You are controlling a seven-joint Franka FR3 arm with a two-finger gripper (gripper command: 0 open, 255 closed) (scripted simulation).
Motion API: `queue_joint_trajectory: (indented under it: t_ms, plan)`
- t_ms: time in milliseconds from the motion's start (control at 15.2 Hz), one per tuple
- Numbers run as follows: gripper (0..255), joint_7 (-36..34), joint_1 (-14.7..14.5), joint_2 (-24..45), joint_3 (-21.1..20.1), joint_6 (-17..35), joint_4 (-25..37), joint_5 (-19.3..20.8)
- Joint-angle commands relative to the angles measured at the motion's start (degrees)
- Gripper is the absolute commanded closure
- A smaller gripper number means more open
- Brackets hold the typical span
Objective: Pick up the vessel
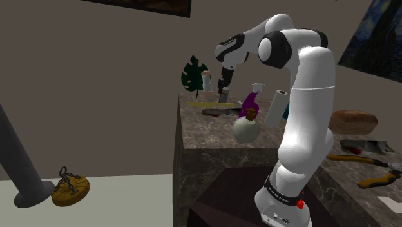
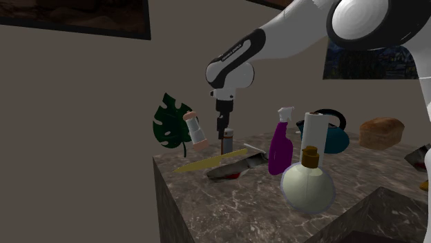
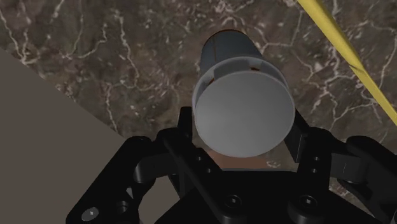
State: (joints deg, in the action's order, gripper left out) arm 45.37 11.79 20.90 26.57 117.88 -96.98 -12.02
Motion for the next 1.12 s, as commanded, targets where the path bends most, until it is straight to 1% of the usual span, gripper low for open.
queue_joint_trajectory:
  t_ms: [0, 528, 1056]
  plan:
    - [255, 0.01, 0.00, 0.09, -0.02, 0.16, -0.10, -0.03]
    - [255, 0.06, 0.08, 0.16, -0.01, -0.01, 0.14, -0.06]
    - [255, -0.79, -0.02, -1.51, 0.47, -5.44, 4.11, 1.06]
